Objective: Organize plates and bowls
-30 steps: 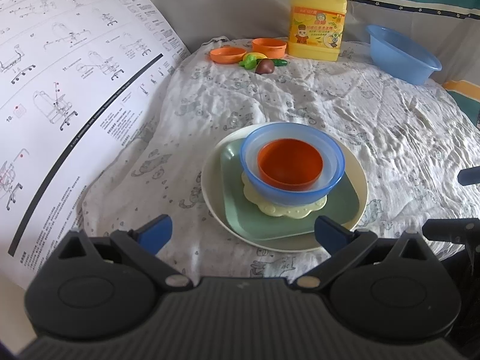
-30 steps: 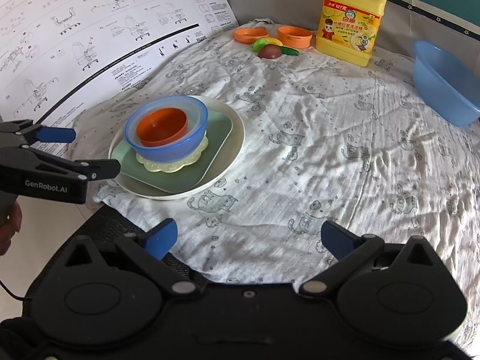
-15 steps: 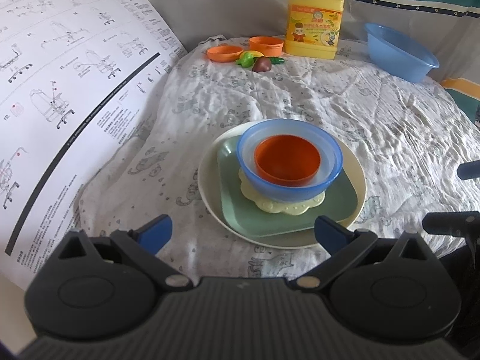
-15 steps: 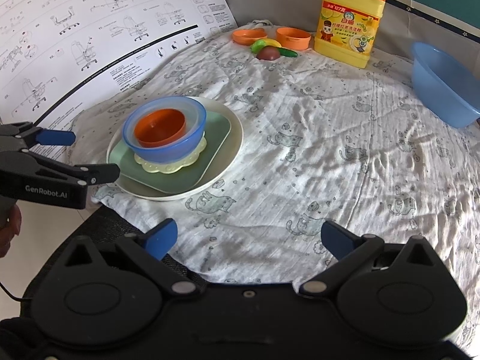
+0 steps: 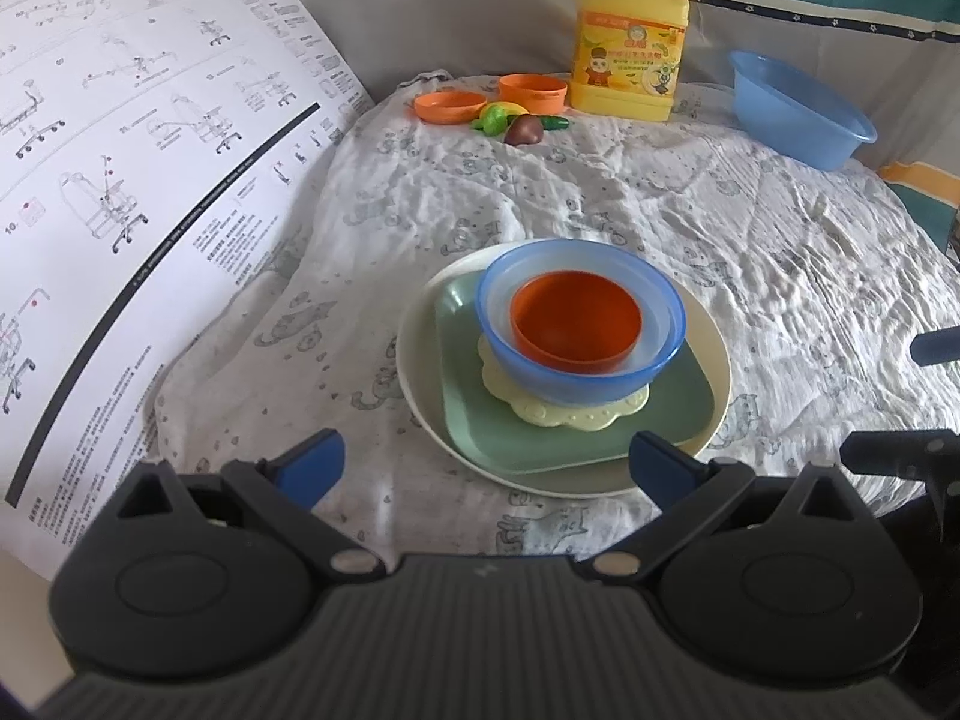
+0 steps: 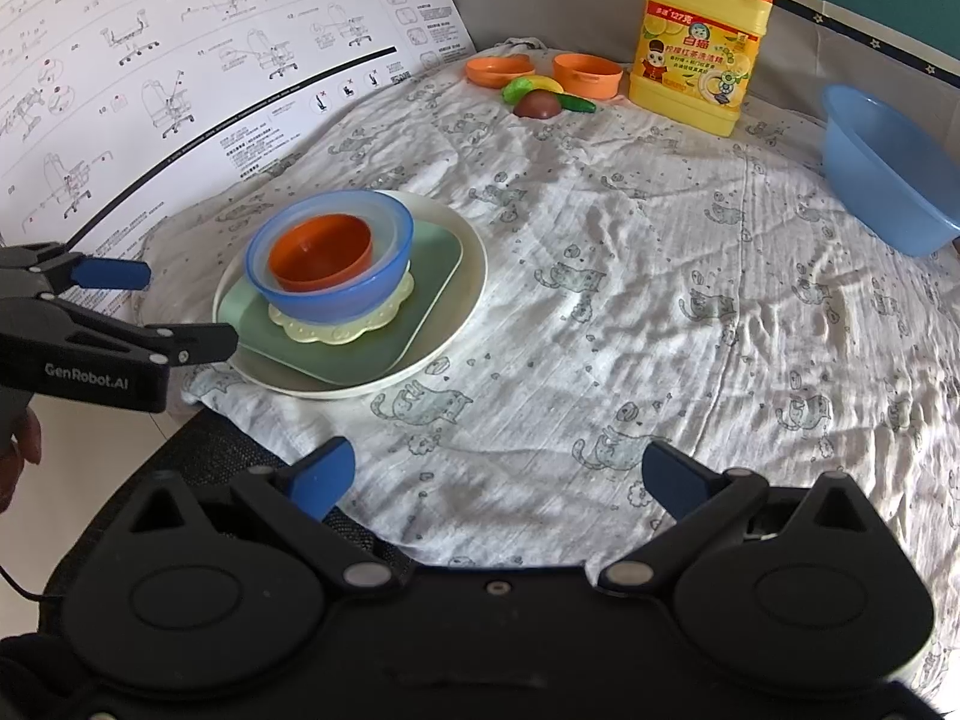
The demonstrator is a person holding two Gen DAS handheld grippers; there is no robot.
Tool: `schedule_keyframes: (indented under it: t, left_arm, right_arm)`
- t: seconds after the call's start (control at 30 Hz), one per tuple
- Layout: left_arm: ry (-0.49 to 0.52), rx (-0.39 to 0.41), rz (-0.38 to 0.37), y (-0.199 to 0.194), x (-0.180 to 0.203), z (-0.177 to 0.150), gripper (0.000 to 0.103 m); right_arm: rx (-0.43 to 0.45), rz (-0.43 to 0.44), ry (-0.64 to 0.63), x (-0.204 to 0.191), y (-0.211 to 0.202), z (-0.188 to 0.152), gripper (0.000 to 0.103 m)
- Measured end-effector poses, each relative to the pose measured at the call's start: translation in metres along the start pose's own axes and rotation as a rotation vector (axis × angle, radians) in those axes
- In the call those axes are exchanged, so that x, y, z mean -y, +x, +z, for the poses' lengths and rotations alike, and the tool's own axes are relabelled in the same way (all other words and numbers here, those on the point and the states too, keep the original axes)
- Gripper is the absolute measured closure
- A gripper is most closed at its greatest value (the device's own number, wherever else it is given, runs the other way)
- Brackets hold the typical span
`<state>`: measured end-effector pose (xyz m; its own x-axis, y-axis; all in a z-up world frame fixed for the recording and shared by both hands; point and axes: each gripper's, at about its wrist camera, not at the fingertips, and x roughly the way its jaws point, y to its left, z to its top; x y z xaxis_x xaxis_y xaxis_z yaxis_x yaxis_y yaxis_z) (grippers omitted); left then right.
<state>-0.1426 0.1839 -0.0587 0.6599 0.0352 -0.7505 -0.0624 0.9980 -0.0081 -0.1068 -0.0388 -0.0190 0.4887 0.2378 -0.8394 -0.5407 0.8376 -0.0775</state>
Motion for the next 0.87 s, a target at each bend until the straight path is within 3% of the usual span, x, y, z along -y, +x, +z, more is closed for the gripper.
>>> schedule_keyframes:
  t: [0.87]
  left_arm:
    - [0.042,0.013,0.017,-0.0037,0.0029,-0.0002,0.000]
  right_arm:
    - [0.008,-0.009,0.001,0.0029,-0.0007,0.0004,0.000]
